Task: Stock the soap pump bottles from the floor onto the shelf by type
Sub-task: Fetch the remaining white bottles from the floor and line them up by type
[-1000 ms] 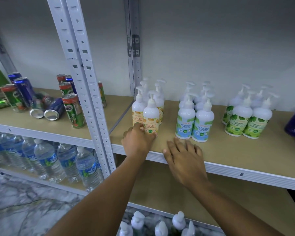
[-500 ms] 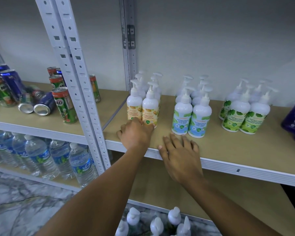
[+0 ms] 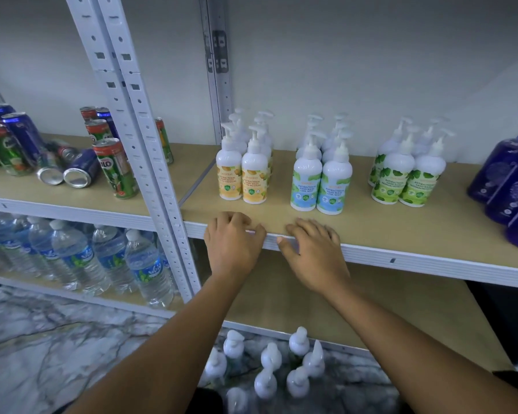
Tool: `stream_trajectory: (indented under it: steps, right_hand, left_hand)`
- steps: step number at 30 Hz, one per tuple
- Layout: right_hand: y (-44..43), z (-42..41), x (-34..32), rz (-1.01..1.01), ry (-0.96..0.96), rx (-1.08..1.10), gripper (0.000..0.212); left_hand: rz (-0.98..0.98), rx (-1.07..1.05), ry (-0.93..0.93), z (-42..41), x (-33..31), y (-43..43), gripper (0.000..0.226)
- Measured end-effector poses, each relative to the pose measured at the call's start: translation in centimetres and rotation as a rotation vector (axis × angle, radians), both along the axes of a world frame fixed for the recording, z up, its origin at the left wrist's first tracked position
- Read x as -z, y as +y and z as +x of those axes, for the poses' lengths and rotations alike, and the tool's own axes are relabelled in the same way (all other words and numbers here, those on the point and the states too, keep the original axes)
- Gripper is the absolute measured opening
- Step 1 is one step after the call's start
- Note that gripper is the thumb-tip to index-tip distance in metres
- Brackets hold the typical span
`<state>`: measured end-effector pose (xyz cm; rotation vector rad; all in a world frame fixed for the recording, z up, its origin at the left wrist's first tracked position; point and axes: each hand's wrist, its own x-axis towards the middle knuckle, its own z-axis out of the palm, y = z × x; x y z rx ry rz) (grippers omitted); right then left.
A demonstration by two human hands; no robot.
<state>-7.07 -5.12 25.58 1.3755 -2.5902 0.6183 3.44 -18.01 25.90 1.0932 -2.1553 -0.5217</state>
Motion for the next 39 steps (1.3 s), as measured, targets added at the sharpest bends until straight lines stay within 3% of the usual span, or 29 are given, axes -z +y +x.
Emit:
stream_trajectory:
  steps: [4,6,11,13,18,22,27,32,36,39]
  right_hand:
    - [4.0,2.5,2.3,-0.370,-0.041,-0.018,0.036]
    - [6.2,4.1,4.3,-0.448,-0.111,-0.012,0.027]
    - [10.9,6.9,12.2,-0.299,-0.534,0.163,0.020]
    - [13.0,7.9,15.7,-0.261,-0.623,0.216,0.016]
    - [16.5,8.7,21.1,0.047,-0.785,0.235,0.012]
    - [16.2,7.3,23.4,0.238,-0.869,0.236,0.034]
    - [14.8,6.1,26.9,0.288,-0.878,0.194,0.055]
    - [13.6,4.2,31.0,0.328,-0.907,0.127,0.085]
    - [12.3,3.7,32.6,0.359,-0.832,0.070,0.086]
    - [11.6,3.3,33.0,0.464,-0.804,0.059,0.076]
  left_hand:
    - [0.009,0.010,0.049,2.9,1.8,4.1,0.030]
    - [0.118,0.014,0.071,4.3,3.3,6.2,0.029]
    - [0.422,-0.019,0.090,7.1,9.4,11.5,0.032]
    - [0.534,-0.021,0.087,8.0,12.4,13.3,0.029]
    - [0.788,-0.071,0.043,9.6,18.4,17.6,0.026]
    - [0.926,-0.148,0.006,9.6,22.6,19.0,0.032]
    - [0.919,-0.131,-0.091,8.8,27.3,18.1,0.064]
    - [0.883,-0.125,-0.075,6.6,30.4,16.4,0.054]
    - [0.916,-0.194,-0.138,5.7,31.8,15.1,0.055]
    - [0.902,-0.238,-0.173,5.3,32.4,14.8,0.044]
